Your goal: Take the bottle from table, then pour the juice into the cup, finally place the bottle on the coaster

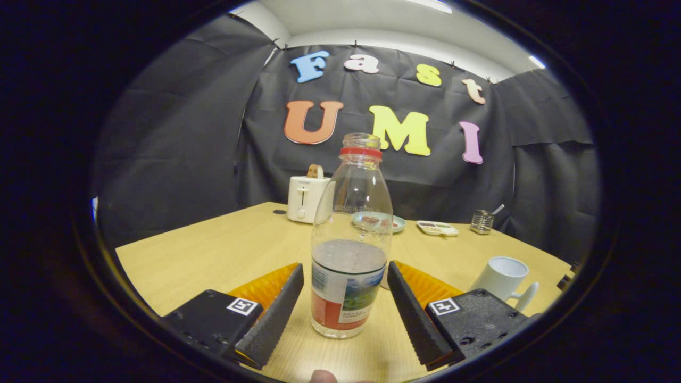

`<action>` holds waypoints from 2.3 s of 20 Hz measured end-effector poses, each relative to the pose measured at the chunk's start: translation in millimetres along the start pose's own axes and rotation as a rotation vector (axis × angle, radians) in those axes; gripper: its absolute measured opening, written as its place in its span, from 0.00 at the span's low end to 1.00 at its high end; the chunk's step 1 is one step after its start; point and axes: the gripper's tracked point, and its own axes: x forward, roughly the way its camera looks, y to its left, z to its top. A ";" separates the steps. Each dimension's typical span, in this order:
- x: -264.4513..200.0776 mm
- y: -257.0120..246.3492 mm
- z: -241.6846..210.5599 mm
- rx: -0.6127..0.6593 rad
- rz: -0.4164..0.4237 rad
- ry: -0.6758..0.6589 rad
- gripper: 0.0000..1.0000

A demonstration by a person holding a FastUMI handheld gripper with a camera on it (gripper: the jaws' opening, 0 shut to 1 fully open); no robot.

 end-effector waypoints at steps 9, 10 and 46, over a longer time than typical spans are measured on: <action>1.9 -6.9 7.6 0.009 -0.016 0.017 0.80; 0.7 -7.4 13.2 0.018 -0.008 0.006 0.79; -36.9 -67.5 51.0 1.484 0.153 0.051 0.75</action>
